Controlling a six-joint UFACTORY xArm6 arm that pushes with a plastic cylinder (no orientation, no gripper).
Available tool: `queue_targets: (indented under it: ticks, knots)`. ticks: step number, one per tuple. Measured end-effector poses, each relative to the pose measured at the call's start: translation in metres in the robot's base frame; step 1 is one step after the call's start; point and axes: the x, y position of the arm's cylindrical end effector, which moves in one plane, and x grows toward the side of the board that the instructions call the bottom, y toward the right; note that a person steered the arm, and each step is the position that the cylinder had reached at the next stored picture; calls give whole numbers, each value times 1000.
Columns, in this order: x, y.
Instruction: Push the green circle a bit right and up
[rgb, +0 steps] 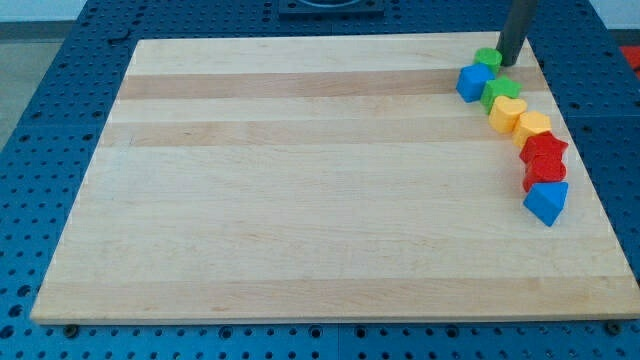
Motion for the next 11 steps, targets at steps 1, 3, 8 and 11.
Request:
queue_targets:
  ticks: [1, 3, 8, 11]
  knots:
    - [0, 13]
    - [0, 46]
    - [23, -54]
    - [22, -142]
